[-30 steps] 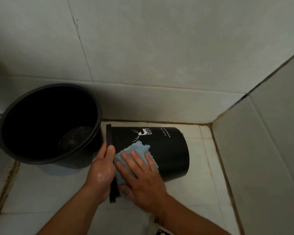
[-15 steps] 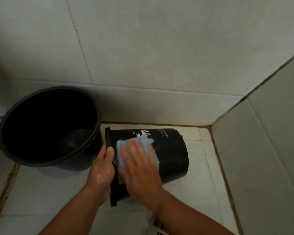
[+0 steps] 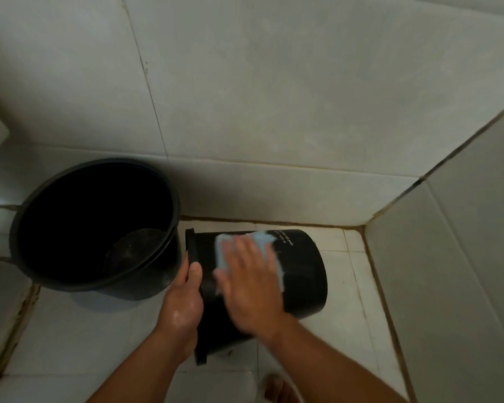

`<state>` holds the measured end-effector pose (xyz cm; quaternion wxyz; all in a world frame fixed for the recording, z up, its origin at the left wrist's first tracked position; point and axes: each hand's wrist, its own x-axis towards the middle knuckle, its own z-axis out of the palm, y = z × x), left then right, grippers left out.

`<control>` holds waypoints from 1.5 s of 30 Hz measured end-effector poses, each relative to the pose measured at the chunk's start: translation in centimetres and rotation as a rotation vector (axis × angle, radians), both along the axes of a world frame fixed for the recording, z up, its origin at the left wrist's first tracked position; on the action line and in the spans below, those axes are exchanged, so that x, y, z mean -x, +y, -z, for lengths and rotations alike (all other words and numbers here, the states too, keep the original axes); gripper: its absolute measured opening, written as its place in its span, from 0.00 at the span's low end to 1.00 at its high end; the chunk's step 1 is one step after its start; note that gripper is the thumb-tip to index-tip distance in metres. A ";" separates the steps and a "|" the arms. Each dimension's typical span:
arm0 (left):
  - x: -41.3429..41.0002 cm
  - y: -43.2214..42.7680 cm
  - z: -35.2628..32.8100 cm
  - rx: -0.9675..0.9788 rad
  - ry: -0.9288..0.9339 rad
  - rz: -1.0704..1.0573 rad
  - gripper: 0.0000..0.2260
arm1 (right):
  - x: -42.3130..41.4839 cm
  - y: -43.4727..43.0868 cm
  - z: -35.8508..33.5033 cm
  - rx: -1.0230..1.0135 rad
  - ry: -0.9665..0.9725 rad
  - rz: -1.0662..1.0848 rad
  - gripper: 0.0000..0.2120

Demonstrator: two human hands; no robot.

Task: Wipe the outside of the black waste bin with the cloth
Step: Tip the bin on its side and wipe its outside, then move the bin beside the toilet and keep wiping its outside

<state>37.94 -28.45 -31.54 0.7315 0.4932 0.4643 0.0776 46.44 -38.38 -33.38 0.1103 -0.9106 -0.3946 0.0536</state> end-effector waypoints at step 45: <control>-4.2 -1.3 -8.7 -0.825 -0.100 0.754 0.16 | -4.7 -14.3 -11.3 -1.199 1.275 0.632 0.25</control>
